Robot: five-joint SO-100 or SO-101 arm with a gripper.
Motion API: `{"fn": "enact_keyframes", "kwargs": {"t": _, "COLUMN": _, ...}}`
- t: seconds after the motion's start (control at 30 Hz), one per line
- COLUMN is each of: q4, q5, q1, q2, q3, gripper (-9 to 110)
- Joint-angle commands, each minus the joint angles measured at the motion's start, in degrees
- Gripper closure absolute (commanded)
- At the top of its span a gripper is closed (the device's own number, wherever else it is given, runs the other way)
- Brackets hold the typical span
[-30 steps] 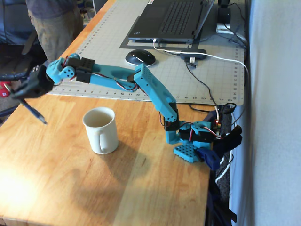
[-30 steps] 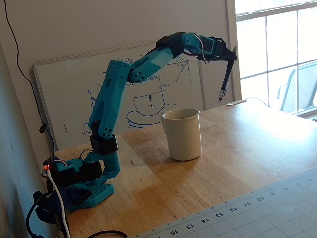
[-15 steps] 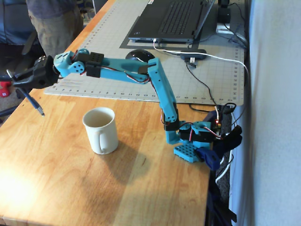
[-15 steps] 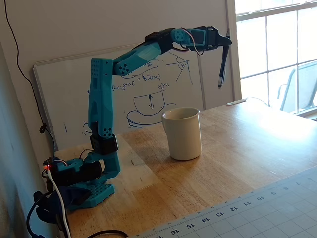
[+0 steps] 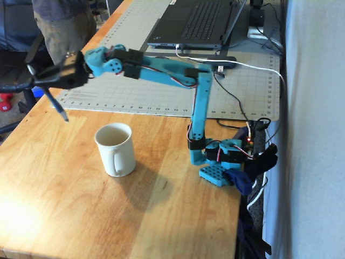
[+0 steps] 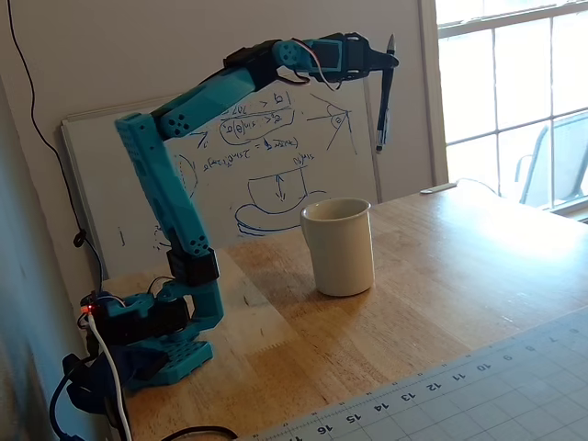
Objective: Grasp a pen and put it in a mug.
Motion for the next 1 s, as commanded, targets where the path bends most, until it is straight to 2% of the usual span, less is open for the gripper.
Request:
{"fn": "enact_keyframes", "kwargs": {"t": 0.0, "q4": -1.8, "q5": -0.9, "q1": 0.9, "q2": 15.0, "q3": 9.8, "gripper": 97}}
{"fn": "enact_keyframes", "kwargs": {"t": 0.5, "q4": -1.8, "q5": -0.8, "q1": 1.1, "q2": 34.0, "q3": 33.2, "gripper": 97}}
{"fn": "enact_keyframes", "kwargs": {"t": 0.97, "q4": -1.8, "q5": -0.8, "q1": 3.4, "q2": 36.3, "q3": 44.3, "gripper": 97}}
